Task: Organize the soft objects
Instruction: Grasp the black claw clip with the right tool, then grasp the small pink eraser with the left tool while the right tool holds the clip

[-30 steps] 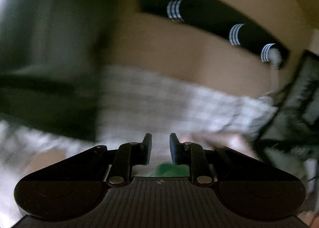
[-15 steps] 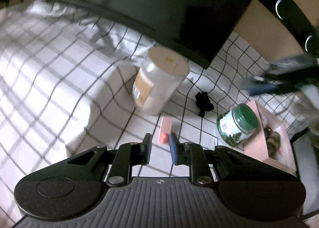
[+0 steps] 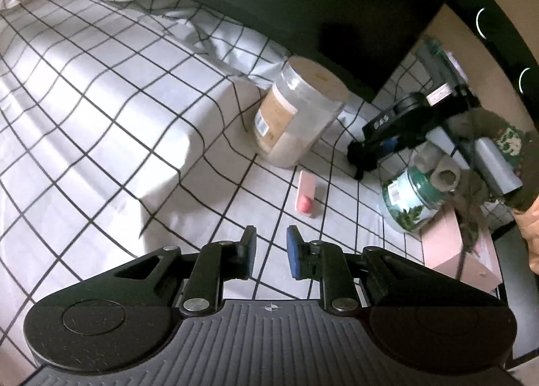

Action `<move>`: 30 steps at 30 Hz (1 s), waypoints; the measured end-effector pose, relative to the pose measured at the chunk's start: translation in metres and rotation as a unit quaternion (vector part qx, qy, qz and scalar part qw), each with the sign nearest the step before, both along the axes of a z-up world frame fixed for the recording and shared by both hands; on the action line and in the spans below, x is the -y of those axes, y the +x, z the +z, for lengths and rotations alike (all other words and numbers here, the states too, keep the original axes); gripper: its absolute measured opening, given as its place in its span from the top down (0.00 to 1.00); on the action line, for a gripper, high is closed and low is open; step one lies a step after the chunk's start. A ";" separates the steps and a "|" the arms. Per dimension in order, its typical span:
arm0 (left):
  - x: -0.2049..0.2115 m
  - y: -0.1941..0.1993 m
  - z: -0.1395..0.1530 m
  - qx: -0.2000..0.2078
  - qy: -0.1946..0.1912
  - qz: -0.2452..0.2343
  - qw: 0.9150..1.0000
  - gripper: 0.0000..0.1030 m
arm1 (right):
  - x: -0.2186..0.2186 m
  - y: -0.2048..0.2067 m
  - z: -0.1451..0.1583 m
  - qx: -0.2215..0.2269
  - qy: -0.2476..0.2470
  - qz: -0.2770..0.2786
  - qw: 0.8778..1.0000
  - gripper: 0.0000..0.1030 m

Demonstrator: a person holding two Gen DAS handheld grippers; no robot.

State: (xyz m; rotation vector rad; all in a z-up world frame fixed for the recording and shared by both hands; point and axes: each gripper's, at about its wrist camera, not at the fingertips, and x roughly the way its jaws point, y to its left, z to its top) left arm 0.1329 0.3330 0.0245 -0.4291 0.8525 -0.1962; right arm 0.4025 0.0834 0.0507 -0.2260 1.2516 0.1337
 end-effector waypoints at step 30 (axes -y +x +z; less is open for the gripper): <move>0.104 0.085 -0.003 -0.015 0.162 -0.088 0.983 0.79 | 0.046 -0.284 -0.028 0.178 0.096 -0.033 0.979 0.65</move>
